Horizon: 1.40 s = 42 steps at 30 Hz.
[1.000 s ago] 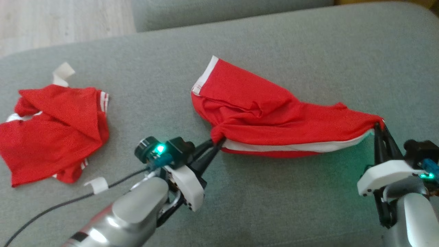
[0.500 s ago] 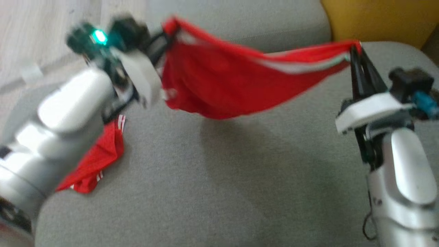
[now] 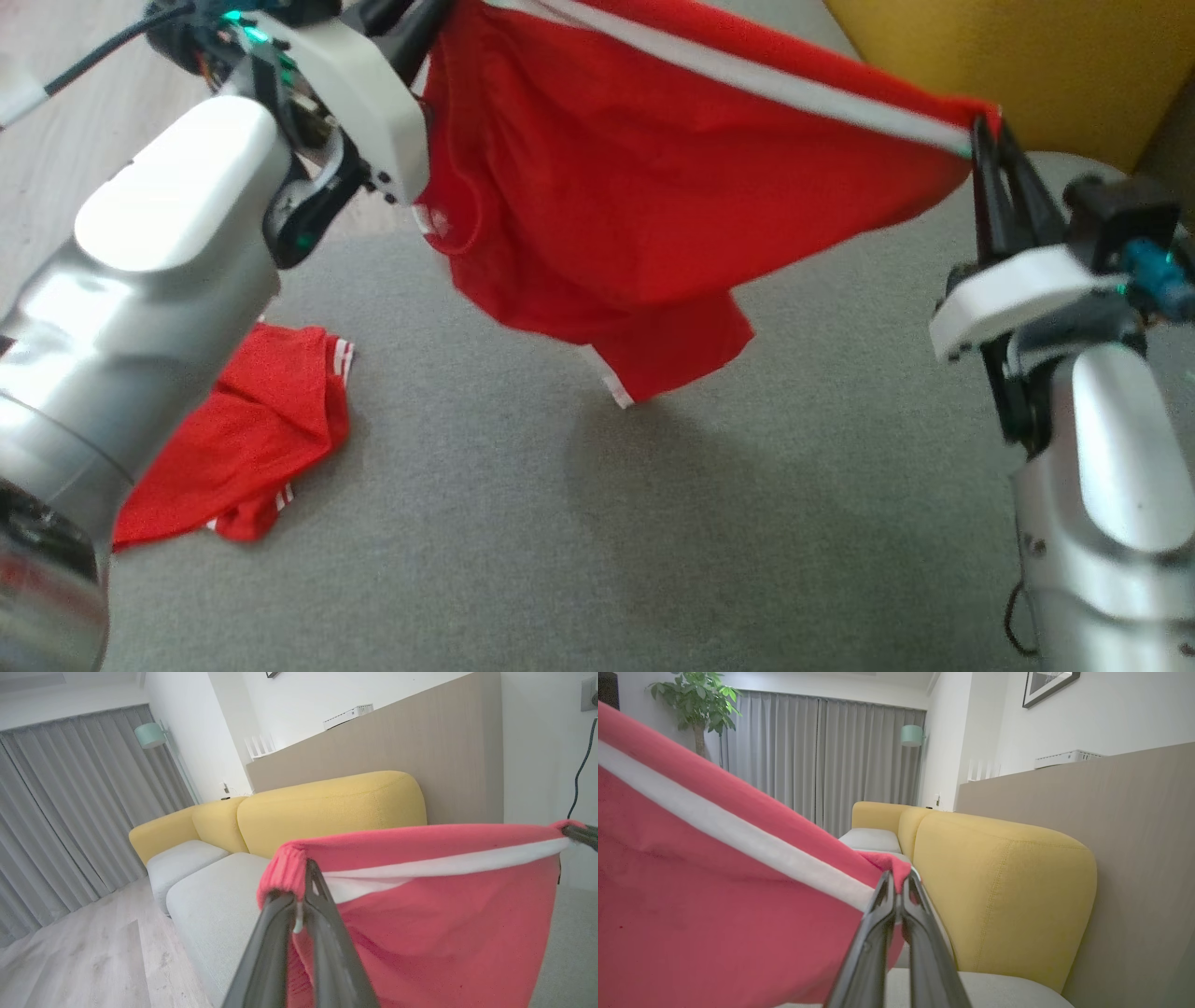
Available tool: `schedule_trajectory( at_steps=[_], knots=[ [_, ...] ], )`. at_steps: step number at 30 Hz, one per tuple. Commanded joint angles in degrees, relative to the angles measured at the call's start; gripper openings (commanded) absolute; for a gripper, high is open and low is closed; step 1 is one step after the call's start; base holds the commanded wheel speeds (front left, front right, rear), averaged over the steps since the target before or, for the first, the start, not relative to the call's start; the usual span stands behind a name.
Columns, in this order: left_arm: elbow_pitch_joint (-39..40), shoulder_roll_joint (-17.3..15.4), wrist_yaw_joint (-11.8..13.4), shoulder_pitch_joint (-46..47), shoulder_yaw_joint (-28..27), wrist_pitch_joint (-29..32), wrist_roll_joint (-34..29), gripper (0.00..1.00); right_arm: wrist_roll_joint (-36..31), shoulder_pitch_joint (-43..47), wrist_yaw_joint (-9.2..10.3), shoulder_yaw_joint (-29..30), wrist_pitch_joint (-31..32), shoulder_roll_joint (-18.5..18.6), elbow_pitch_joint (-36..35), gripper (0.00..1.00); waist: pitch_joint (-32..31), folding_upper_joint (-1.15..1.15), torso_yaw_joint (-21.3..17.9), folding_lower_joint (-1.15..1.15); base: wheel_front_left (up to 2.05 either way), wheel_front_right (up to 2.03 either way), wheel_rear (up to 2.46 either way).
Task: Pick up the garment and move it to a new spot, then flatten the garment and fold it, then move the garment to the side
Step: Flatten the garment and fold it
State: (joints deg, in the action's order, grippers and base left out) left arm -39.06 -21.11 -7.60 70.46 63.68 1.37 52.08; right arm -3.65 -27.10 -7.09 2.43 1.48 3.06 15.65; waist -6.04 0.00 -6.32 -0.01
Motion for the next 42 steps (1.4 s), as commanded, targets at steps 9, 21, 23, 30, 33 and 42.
schedule_trajectory(
  at_steps=[9,21,23,30,33,42],
  knots=[
    [3.5,-2.4,0.1,-2.9,-2.6,3.9,9.7,0.00,-1.7,0.4,-0.40,-0.8,3.0,0.6,-3.6,0.00,0.5,0.00,1.6,0.01,0.00,0.00,0.00],
    [5.7,-6.7,3.9,-2.9,-7.7,5.2,14.9,0.00,0.7,-14.2,-0.40,-7.8,8.2,6.4,1.8,0.00,13.6,0.00,0.5,0.01,0.00,0.00,0.00],
    [4.2,-6.7,4.6,1.3,-8.9,4.2,13.7,0.00,0.9,-20.7,-0.40,-9.0,8.1,6.2,4.5,0.00,17.3,0.00,-0.2,0.01,0.00,0.00,0.00],
    [-4.6,-4.4,5.8,17.2,-12.5,-4.7,8.1,0.00,-5.6,-42.7,-0.40,-1.3,-2.1,3.0,18.4,0.00,24.6,0.00,-2.0,0.01,0.00,0.00,0.00],
    [-8.2,-2.2,5.0,20.0,-13.4,-9.5,7.3,0.00,-9.5,-46.5,-0.40,2.7,-6.8,1.4,24.0,0.00,25.3,0.00,-2.1,0.01,0.00,0.00,0.00],
    [-12.5,4.2,0.3,8.5,-8.4,-11.4,9.5,0.00,-16.5,-39.8,-0.40,1.6,-9.5,1.2,41.8,0.00,24.4,0.00,-1.3,0.01,0.00,0.00,0.00]
  ],
)
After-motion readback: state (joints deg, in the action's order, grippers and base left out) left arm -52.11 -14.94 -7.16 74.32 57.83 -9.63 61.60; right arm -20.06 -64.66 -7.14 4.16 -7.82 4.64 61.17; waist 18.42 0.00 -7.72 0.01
